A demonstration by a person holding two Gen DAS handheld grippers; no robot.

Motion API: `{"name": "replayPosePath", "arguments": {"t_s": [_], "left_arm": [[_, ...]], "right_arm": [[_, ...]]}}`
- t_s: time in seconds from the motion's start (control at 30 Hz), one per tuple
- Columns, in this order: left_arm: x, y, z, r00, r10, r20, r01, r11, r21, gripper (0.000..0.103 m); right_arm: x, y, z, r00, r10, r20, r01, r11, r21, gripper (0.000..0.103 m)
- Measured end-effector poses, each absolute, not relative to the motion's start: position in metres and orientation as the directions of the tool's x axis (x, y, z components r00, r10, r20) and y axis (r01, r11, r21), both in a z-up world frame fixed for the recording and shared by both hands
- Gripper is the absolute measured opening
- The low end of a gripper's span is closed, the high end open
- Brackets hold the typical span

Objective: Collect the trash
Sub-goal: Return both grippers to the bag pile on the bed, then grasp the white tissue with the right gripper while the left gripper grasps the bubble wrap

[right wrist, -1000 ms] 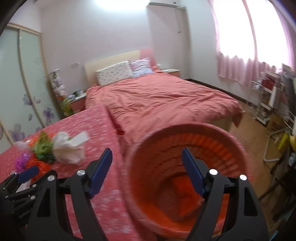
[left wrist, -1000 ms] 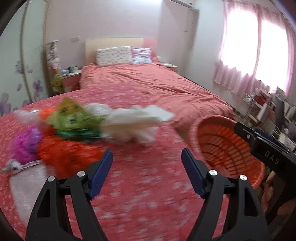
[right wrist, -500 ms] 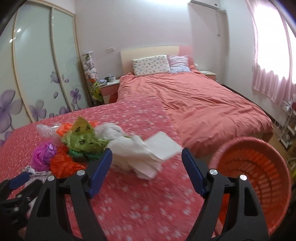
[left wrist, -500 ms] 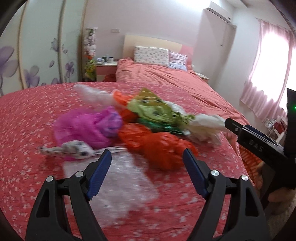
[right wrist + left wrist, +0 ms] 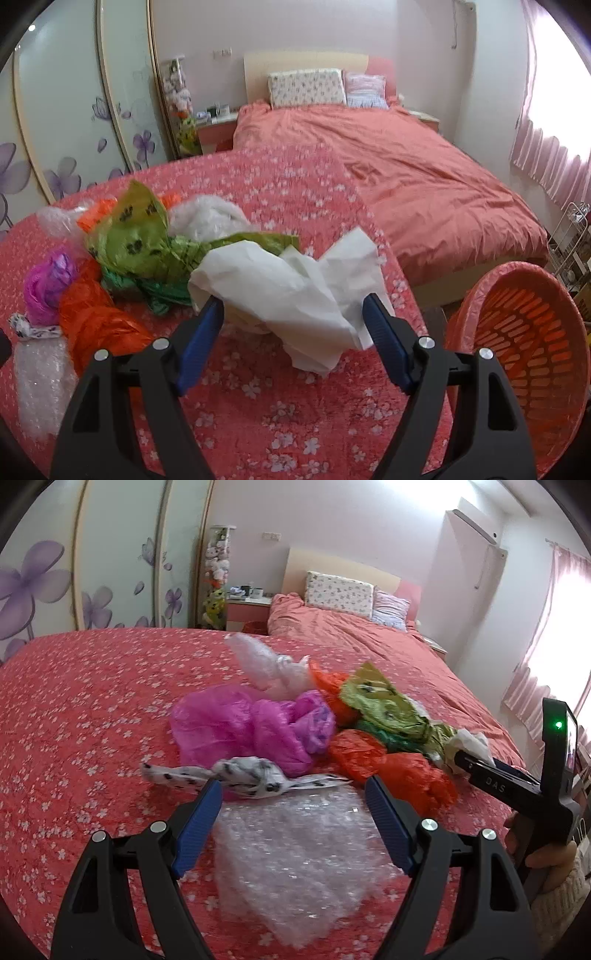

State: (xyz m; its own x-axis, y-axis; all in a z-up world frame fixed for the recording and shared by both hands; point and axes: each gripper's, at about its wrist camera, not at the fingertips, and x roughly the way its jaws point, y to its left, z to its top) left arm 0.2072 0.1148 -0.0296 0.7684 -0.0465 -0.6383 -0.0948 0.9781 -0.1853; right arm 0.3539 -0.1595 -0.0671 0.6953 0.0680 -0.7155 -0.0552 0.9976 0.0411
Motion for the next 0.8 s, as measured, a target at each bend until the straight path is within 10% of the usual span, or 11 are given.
{"name": "replayPosePath", "arguments": {"t_s": [0.13, 0.8], "left_arm": [[0.206, 0.124, -0.031, 0.766, -0.031, -0.642, -0.116, 0.976, -0.186, 0.079], [0.197, 0.146, -0.035, 0.753, 0.011, -0.657, -0.169, 0.97, -0.177, 0.079]], "right_arm": [[0.359, -0.158, -0.069, 0.689, 0.038, -0.724, -0.036, 0.999, 0.018, 0.055], [0.335, -0.173, -0.057, 0.723, 0.113, -0.681, -0.051, 0.993, 0.111, 0.02]]}}
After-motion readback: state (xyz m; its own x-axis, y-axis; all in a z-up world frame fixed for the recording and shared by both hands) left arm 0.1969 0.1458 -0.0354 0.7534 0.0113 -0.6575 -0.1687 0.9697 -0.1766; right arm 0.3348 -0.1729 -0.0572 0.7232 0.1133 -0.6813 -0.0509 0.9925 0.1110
